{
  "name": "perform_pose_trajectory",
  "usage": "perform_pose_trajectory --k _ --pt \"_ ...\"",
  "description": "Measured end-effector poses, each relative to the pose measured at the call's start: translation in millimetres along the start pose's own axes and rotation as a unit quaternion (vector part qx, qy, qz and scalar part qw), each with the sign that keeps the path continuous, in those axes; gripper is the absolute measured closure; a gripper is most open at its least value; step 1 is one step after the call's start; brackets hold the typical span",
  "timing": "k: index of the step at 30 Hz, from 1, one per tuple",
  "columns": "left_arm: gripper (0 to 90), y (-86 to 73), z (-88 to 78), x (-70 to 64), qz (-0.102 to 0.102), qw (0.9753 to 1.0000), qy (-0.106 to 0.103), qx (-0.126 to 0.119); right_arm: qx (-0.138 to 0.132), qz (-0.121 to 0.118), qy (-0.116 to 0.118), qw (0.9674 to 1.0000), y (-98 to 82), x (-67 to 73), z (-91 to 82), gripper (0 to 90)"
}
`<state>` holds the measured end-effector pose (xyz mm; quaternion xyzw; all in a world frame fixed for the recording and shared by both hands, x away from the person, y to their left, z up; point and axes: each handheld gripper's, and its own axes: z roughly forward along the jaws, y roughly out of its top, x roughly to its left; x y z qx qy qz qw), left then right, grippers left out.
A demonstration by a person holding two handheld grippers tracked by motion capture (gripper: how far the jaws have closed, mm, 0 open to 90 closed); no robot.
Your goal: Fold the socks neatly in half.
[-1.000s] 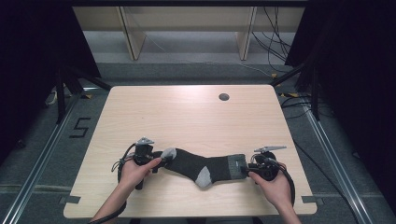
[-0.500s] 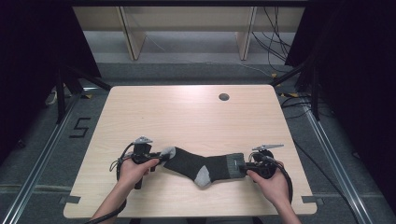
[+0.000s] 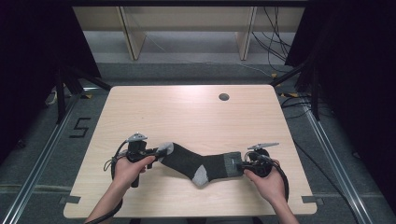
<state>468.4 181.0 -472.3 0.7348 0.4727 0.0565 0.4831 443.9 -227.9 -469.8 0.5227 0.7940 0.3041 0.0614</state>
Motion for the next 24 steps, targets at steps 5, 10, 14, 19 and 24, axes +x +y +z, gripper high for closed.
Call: perform_pose_trajectory --k 5,10,14,19,24 --pt "71.2 7.1 -5.5 -7.5 0.0 0.9999 -0.001 -0.012 -0.001 0.002 -0.004 1.0 0.6 3.2 0.0 73.0" --pt "70.9 15.2 -12.3 -16.0 -0.002 0.9996 -0.001 -0.026 -0.002 0.013 -0.002 0.9999 2.4 7.3 3.6 72.7" --pt "71.0 21.3 -16.9 -23.4 0.002 0.9995 -0.003 -0.033 0.003 0.005 0.009 0.9999 5.1 10.2 5.0 72.4" --pt "70.9 27.1 -21.3 -28.6 0.002 0.9992 -0.008 -0.039 -0.002 -0.002 0.002 1.0 7.2 12.6 8.1 71.5" --pt "70.8 29.5 -23.0 -32.6 -0.002 0.9988 -0.009 -0.047 -0.011 0.008 -0.001 0.9999 7.0 16.6 9.8 71.4"
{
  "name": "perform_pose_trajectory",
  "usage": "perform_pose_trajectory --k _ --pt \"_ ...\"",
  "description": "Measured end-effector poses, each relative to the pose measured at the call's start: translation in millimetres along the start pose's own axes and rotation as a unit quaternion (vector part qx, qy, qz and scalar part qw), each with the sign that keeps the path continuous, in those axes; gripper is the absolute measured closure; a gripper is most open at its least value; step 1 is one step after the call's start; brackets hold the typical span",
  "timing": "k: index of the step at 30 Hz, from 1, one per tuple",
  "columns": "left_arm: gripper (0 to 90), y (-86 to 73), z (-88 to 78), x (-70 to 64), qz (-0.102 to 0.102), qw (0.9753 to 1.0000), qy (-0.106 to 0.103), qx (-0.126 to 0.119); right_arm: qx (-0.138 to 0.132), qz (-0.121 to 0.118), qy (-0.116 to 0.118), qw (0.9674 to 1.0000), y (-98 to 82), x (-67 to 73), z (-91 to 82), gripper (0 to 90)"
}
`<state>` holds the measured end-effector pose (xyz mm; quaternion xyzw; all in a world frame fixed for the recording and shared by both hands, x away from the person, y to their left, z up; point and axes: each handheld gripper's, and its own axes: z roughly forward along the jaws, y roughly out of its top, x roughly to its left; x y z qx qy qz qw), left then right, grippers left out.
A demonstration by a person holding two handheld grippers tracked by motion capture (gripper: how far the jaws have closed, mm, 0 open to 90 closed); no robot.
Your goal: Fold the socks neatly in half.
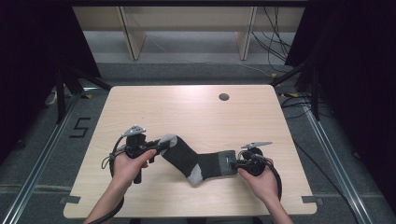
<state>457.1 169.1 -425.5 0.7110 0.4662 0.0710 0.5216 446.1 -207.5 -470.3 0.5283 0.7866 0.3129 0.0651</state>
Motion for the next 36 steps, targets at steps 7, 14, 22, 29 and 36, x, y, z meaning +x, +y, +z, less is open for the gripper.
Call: perform_pose_trajectory --k 7,14,22,29,36 --pt "70.9 3.8 0.2 -3.8 -0.004 0.9999 -0.007 -0.006 0.009 0.013 0.012 0.9998 2.0 4.4 1.8 71.5" --pt "71.1 7.7 0.2 -10.7 0.0 0.9999 -0.008 -0.01 0.005 -0.009 0.009 0.9999 4.5 4.1 5.1 71.6" --pt "71.3 10.9 1.5 -14.1 -0.008 0.9996 -0.022 -0.017 0.003 -0.002 0.011 0.9999 6.3 8.2 7.6 71.6" --pt "71.5 12.3 1.8 -16.7 -0.015 0.9994 -0.023 -0.023 0.006 -0.01 0.01 0.9999 7.4 8.6 8.4 71.6" --pt "71.5 14.2 3.7 -21.2 -0.018 0.9993 -0.025 -0.023 0.004 -0.009 0.009 0.9999 8.8 12.3 10.7 71.5"
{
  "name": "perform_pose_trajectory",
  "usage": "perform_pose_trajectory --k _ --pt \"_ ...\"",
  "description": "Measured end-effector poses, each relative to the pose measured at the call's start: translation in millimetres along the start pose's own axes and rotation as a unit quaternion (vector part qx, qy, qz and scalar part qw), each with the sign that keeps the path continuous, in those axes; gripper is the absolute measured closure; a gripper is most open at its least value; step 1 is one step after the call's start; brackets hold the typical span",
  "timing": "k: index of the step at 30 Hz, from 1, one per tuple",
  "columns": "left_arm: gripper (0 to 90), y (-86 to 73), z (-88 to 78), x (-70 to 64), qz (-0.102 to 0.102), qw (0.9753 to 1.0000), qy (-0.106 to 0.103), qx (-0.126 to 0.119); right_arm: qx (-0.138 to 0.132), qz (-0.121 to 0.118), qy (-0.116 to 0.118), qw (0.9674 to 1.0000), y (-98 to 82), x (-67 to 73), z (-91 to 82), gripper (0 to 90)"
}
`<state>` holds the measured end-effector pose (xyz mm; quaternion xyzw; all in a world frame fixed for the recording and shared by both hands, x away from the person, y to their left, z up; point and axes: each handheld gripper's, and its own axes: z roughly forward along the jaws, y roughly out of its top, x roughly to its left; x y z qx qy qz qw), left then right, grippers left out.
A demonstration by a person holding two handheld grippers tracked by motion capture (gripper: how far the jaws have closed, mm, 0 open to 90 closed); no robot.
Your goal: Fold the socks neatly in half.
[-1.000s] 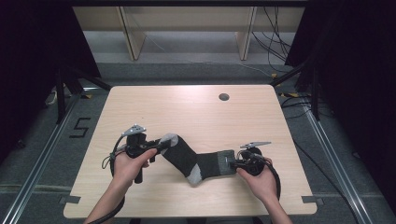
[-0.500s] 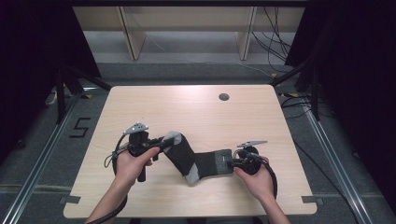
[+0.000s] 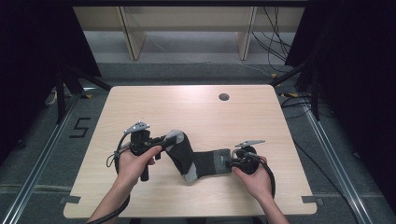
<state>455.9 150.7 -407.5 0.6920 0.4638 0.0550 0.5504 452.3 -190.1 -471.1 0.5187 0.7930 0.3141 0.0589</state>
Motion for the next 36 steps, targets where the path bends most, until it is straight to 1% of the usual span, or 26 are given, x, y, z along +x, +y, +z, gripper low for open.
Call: perform_pose_trajectory --k 1,2,4,5,6,7,8,9,12,13,14,16,17,18,19,20,21,22,23,24,29,31,33,35,36 --pt "71.5 -0.1 1.1 -0.6 0.0 1.0 -0.002 -0.004 0.002 -0.001 0.001 1.0 0.4 0.3 -0.1 71.5" --pt "71.5 0.2 1.0 -1.4 0.001 1.0 0.0 0.001 -0.001 -0.003 0.001 1.0 0.5 0.4 0.6 71.5" --pt "71.4 0.1 2.6 -2.0 0.004 1.0 -0.003 0.0 -0.005 -0.001 -0.001 1.0 0.5 1.0 0.7 71.5" --pt "71.4 0.2 2.8 -2.7 0.005 1.0 0.002 0.003 -0.003 -0.001 -0.002 1.0 0.7 1.1 0.4 71.5" --pt "71.4 -0.2 4.0 -3.3 0.004 1.0 -0.002 -0.001 -0.003 -0.001 -0.002 1.0 0.7 1.2 0.4 71.4" --pt "71.4 0.1 4.5 -4.0 0.005 1.0 -0.001 0.003 -0.002 -0.001 -0.002 1.0 0.8 1.3 0.4 71.4" --pt "71.4 -0.1 5.9 -5.5 0.003 1.0 -0.002 -0.001 -0.002 -0.001 -0.002 1.0 0.9 1.3 0.4 71.4" --pt "71.4 0.1 6.9 -6.5 0.005 1.0 -0.003 0.001 -0.002 -0.006 -0.003 1.0 1.2 0.5 0.5 71.4" --pt "71.4 0.6 11.2 -10.7 0.006 1.0 -0.007 0.002 0.0 -0.006 -0.003 1.0 1.5 0.5 0.5 71.3" --pt "71.4 0.8 13.2 -11.7 0.008 0.9999 -0.012 0.0 -0.001 -0.005 -0.003 1.0 1.5 0.6 0.6 71.3" --pt "71.4 1.1 14.6 -13.3 0.009 0.9999 -0.011 0.0 0.004 -0.005 0.001 1.0 2.0 0.0 0.9 71.2" --pt "71.4 1.1 17.3 -16.2 0.009 0.9999 -0.013 0.001 0.002 -0.003 0.006 1.0 1.8 0.0 1.8 71.0" --pt "71.4 0.9 18.9 -17.9 0.009 0.9999 -0.013 -0.002 0.003 -0.002 0.001 1.0 1.9 1.3 1.4 71.0" --pt "71.4 1.1 19.7 -19.5 0.009 0.9999 -0.012 0.004 0.002 -0.002 0.002 1.0 2.0 1.2 1.8 71.0" --pt "71.5 0.8 21.4 -20.6 0.009 0.9998 -0.015 0.002 0.002 -0.004 0.003 1.0 2.1 0.4 1.8 70.9" --pt "71.5 0.6 23.1 -22.0 0.008 0.9998 -0.017 0.0 0.002 -0.001 0.004 1.0 2.0 0.7 1.9 70.9" --pt "71.5 0.7 24.3 -23.3 0.009 0.9998 -0.017 0.002 0.002 -0.001 0.004 1.0 2.1 0.7 2.0 70.8" --pt "71.5 0.8 25.7 -24.2 0.01 0.9997 -0.021 0.003 0.002 -0.001 0.004 1.0 2.1 0.7 2.0 70.8" --pt "71.5 0.8 26.7 -26.0 0.01 0.9998 -0.017 0.006 0.001 0.0 0.004 1.0 2.0 0.8 2.0 70.8" --pt "71.5 0.6 28.6 -26.8 0.011 0.9997 -0.023 0.005 0.001 0.0 0.004 1.0 1.9 0.9 2.1 70.8" --pt "71.5 0.2 36.4 -33.2 0.013 0.9994 -0.031 0.008 0.001 0.001 0.003 1.0 1.7 0.8 2.2 70.8" --pt "71.5 0.2 39.1 -35.4 0.013 0.9994 -0.029 0.008 0.001 -0.004 0.001 1.0 1.8 0.9 1.5 70.8" --pt "71.5 -0.2 42.2 -37.0 0.013 0.9995 -0.027 0.009 0.001 -0.004 0.001 1.0 1.8 0.8 1.6 70.8" --pt "71.5 -0.7 45.4 -38.2 0.013 0.9994 -0.031 0.011 0.0 -0.004 0.001 1.0 1.5 0.8 1.6 70.8" --pt "71.5 -1.0 46.8 -39.3 0.015 0.9994 -0.028 0.011 0.001 0.0 0.005 1.0 1.4 1.2 1.9 70.8"
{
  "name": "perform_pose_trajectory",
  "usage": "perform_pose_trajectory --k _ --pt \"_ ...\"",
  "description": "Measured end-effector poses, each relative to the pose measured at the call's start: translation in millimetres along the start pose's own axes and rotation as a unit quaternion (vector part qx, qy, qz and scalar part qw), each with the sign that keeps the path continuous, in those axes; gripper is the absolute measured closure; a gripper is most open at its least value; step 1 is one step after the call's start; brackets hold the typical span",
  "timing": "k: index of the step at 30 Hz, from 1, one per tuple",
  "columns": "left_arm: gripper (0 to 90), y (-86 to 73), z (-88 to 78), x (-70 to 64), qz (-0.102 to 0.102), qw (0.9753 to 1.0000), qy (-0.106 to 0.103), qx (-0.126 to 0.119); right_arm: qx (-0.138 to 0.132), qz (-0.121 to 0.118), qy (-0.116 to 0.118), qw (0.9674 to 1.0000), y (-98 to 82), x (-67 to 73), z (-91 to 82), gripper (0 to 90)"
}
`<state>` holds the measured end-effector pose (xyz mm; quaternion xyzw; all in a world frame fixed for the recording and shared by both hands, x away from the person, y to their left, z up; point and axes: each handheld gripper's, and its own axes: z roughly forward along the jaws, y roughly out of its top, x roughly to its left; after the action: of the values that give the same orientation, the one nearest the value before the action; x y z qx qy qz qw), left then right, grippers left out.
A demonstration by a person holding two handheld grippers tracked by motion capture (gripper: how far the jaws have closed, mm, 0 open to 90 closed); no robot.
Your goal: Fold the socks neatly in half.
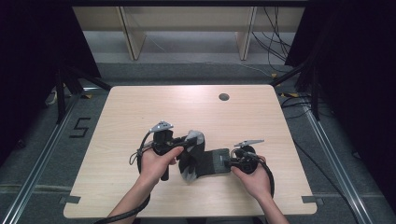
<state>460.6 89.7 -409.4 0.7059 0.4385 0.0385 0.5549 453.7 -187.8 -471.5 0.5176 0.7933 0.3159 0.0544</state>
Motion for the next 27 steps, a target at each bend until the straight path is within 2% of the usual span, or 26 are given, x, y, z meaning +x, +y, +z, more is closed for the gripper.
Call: perform_pose_trajectory --k 13,18,24,25,27 --pt "71.6 -1.5 13.3 -3.6 0.003 1.0 -0.005 0.008 -0.001 -0.005 -0.001 1.0 -0.3 -2.0 -0.2 70.7" --pt "71.6 -2.6 15.4 -6.3 0.004 0.9999 0.003 0.013 0.0 -0.006 0.0 1.0 -0.3 -1.9 -0.4 70.7" --pt "71.6 -5.0 22.4 -10.0 0.014 0.9997 0.0 0.019 -0.016 -0.003 -0.004 0.9999 -1.3 -1.2 1.5 70.6" --pt "71.6 -5.7 24.1 -11.2 0.015 0.9997 0.0 0.02 -0.007 -0.005 -0.005 1.0 -0.8 -1.1 -0.3 70.6" --pt "71.6 -7.0 27.8 -13.3 0.021 0.9995 0.003 0.025 -0.008 -0.005 -0.004 0.9999 -1.0 -1.2 -0.1 70.6"
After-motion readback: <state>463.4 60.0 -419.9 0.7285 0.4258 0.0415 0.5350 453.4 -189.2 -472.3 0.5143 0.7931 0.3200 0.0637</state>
